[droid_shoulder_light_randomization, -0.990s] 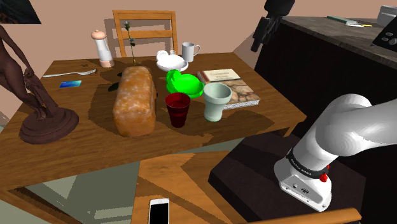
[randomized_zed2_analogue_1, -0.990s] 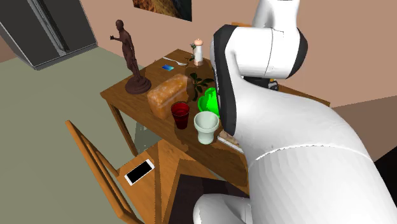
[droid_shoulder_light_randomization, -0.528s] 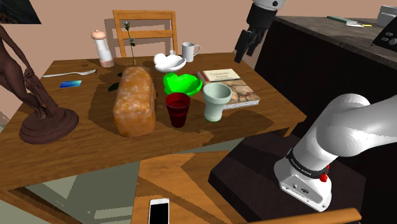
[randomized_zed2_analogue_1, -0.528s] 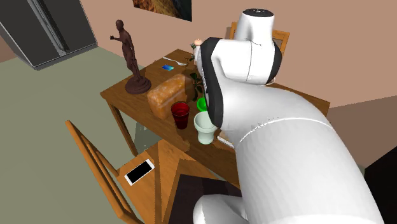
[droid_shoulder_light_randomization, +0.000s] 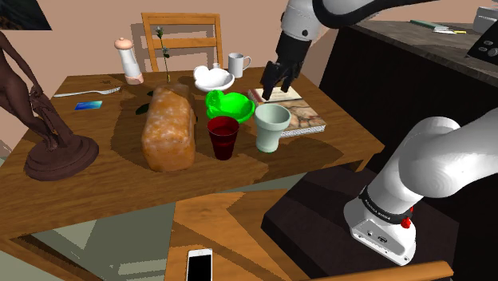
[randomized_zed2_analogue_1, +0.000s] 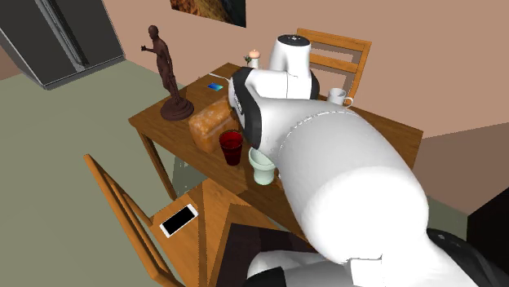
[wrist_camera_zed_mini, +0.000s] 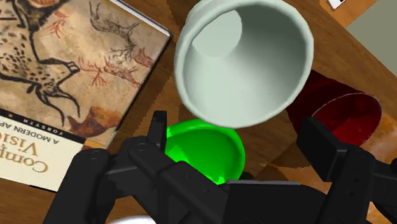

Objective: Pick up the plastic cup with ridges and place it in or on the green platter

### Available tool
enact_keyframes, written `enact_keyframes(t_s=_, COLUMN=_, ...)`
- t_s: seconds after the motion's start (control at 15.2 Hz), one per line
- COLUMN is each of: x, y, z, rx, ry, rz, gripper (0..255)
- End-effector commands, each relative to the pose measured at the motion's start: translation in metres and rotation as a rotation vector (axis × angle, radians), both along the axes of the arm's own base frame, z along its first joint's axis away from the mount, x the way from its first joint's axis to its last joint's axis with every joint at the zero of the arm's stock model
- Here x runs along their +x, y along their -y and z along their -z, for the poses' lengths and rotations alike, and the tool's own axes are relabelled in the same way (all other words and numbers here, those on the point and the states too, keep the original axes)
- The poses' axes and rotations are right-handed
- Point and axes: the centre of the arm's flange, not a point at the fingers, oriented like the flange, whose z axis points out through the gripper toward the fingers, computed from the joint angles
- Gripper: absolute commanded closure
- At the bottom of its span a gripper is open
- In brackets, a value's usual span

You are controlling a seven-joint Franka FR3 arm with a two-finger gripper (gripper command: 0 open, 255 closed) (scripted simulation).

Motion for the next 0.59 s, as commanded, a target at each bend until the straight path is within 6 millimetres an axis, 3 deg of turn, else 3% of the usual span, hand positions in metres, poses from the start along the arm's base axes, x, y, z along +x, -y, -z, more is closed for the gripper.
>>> enact_keyframes(t_s=0.0, x=0.009, y=-0.019, z=0.014, rx=0.021, ry=-0.001, rz=0.013, gripper=0)
enact_keyframes(t_s=0.53, x=0.046, y=-0.092, z=0.063, rx=0.097, ry=-0.01, rz=0.057, gripper=0)
